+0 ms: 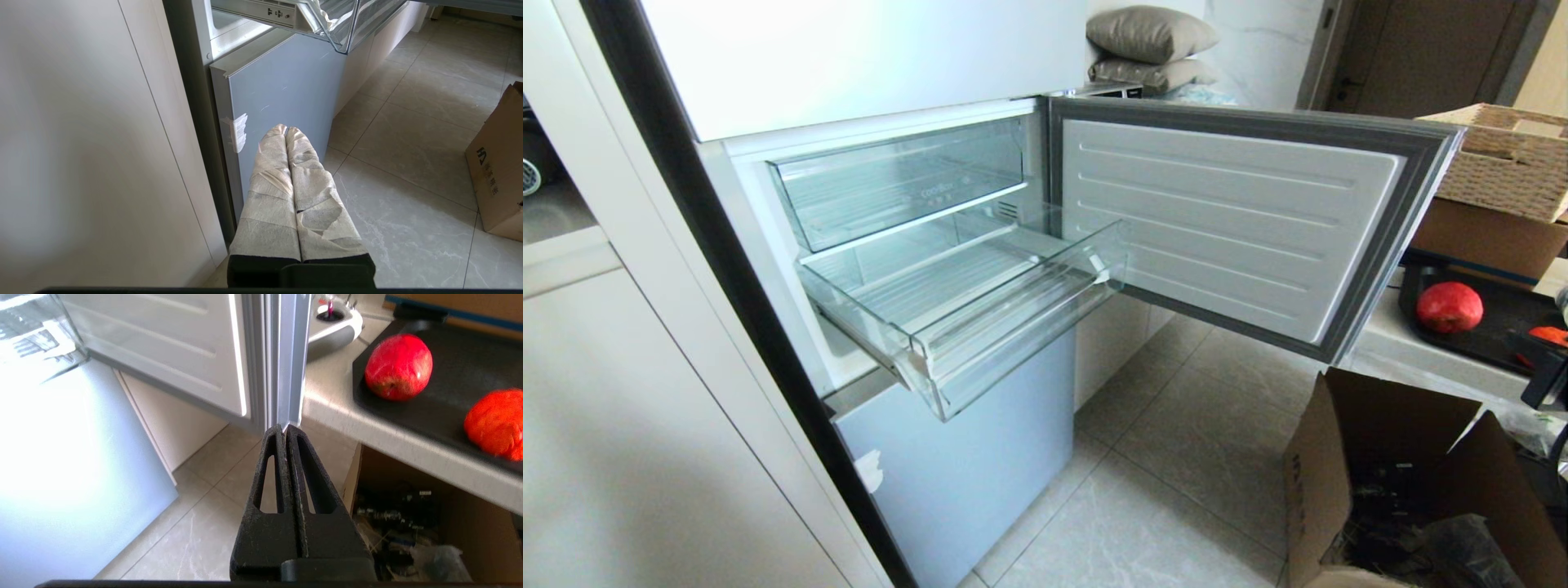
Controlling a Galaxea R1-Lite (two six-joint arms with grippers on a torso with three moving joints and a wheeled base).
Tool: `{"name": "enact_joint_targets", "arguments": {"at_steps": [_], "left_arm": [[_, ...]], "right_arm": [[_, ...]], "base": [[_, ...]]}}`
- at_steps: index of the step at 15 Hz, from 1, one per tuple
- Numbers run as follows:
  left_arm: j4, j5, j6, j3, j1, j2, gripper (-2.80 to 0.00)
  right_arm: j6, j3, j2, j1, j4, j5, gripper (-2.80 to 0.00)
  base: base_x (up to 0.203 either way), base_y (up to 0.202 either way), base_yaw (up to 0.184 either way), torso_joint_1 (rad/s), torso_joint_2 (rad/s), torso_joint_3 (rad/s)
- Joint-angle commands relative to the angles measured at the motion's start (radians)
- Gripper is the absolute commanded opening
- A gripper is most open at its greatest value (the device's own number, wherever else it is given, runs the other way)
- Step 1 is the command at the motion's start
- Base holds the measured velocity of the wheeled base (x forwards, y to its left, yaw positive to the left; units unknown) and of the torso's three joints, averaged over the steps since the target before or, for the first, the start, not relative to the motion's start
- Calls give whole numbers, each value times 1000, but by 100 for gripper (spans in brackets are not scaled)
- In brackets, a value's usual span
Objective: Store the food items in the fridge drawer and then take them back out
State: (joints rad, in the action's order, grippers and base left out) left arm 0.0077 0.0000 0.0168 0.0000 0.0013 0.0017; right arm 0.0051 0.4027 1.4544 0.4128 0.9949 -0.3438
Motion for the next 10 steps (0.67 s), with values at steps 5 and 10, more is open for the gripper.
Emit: {"name": "enact_joint_targets", "arguments": {"at_steps": [5, 10], "left_arm": [[0, 1, 0, 0, 0, 1, -280], [0, 0, 0, 0, 0, 1, -280]], "right_arm": [[1, -35, -42, -6, 7, -4, -280], [0, -36, -40, -6, 5, -3, -280]], "base": [[0, 0, 0, 0, 0, 0], [-1, -8, 162, 3, 1, 3]]}}
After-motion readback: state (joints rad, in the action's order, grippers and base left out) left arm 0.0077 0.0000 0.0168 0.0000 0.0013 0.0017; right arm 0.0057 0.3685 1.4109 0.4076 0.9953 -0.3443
